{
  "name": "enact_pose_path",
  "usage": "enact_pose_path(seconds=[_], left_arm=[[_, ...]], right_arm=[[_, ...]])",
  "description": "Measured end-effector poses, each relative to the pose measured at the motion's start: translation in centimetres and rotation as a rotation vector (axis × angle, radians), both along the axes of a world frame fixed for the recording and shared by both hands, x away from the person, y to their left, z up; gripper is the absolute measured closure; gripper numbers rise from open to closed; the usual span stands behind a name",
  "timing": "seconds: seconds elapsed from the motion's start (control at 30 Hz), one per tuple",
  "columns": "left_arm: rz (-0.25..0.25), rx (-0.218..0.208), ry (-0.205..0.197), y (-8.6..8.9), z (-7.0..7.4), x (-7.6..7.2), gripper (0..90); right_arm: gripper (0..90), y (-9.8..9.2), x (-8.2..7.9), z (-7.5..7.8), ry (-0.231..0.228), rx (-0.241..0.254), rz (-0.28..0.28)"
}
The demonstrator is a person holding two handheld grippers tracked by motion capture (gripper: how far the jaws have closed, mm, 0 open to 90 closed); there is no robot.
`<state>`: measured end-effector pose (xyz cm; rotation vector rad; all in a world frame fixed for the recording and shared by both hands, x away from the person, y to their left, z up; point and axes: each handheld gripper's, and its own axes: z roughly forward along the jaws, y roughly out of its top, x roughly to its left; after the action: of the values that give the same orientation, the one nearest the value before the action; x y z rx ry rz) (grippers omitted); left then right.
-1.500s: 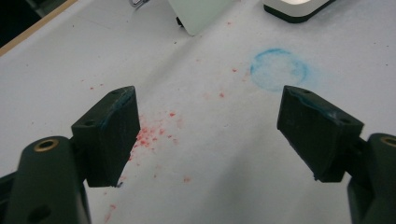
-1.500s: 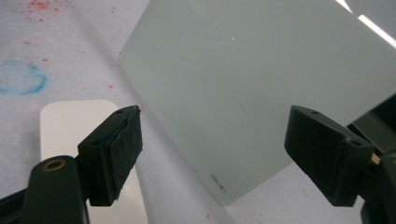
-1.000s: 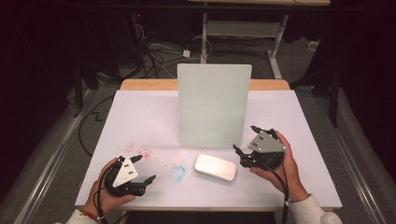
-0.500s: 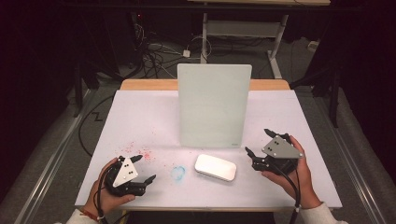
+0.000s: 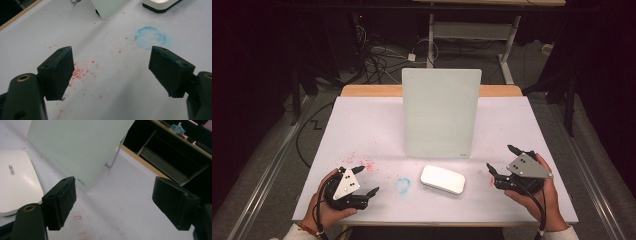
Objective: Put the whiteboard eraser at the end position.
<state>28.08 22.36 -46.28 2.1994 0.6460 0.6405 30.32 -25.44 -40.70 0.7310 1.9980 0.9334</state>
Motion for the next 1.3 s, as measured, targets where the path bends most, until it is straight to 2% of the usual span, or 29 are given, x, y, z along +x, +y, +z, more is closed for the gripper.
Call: enact_pose_path(seconds=[0.27, 0.33, 0.57, 0.7, 0.93, 1.3], left_arm=[[0.000, -0.002, 0.003, -0.1, -0.1, 0.3, 19.8], [0.002, -0.002, 0.004, -0.1, -0.1, 0.4, 19.8], [0.009, 0.001, 0.006, -0.2, -0.1, 0.6, 19.8], [0.010, 0.006, 0.001, -0.2, -0.1, 0.4, 19.7], [0.004, 0.009, -0.004, -0.3, 0.0, 0.3, 19.7], [-0.009, 0.006, -0.006, -0.6, 0.0, 0.5, 19.7]], right_arm=[[20.3, -1.5, -0.6, -1.2, 0.007, 0.017, -0.026], [20.0, -1.9, -0.8, -1.7, 0.004, 0.015, -0.034], [19.1, -3.1, -1.7, -3.8, 0.016, 0.057, -0.062], [18.7, -2.9, -1.9, -4.9, 0.048, 0.063, -0.038], [17.6, -2.3, -2.3, -4.8, 0.025, 0.054, -0.027], [17.5, -2.5, -2.7, -4.8, 0.021, 0.047, -0.043]])
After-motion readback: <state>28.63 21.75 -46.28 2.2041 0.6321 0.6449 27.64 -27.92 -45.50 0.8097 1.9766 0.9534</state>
